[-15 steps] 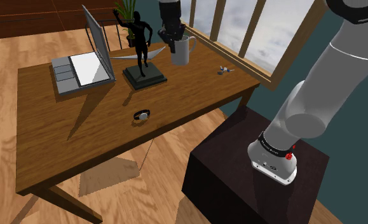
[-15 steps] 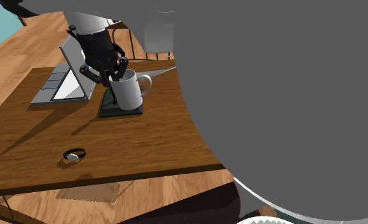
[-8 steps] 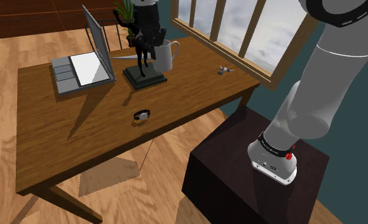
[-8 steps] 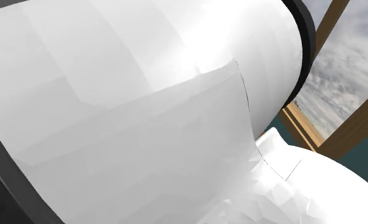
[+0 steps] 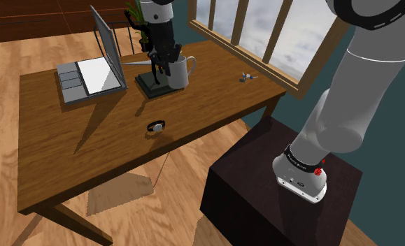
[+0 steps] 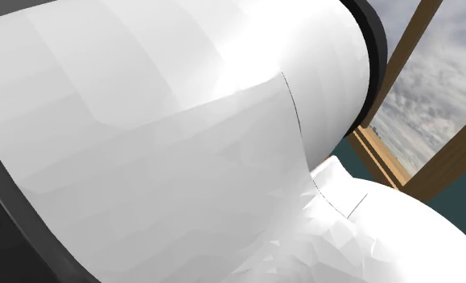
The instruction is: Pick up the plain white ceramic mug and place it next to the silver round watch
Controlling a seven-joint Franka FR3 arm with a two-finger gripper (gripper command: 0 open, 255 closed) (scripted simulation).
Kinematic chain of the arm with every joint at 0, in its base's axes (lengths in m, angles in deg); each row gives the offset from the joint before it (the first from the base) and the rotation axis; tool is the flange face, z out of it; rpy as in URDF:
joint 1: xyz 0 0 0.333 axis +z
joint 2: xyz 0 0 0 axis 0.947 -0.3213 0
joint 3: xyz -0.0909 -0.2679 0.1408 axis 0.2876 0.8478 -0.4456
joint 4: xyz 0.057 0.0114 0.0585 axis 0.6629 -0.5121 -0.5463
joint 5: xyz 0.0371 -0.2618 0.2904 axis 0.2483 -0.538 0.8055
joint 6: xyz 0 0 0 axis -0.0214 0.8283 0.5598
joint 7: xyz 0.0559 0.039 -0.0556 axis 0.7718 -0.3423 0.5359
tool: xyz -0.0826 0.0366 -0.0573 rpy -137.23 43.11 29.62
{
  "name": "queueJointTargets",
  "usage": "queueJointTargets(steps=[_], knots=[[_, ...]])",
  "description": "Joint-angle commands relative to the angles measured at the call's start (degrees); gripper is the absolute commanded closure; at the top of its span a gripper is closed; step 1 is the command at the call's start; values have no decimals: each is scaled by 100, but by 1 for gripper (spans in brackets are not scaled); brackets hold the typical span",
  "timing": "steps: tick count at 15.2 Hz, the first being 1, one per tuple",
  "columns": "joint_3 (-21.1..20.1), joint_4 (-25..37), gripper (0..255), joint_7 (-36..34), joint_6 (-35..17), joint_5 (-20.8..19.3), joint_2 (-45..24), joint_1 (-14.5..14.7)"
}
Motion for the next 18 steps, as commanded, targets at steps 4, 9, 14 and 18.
queueJointTargets(steps=[4, 9, 14, 18], knots=[[0, -299, 255, -1, -368, -8, -66, 4], [2, -581, 255, 2, -730, -18, -147, 6], [6, -827, 255, 1, -1083, -32, -255, 9], [9, -999, 255, -1, -1362, -46, -362, 13]])
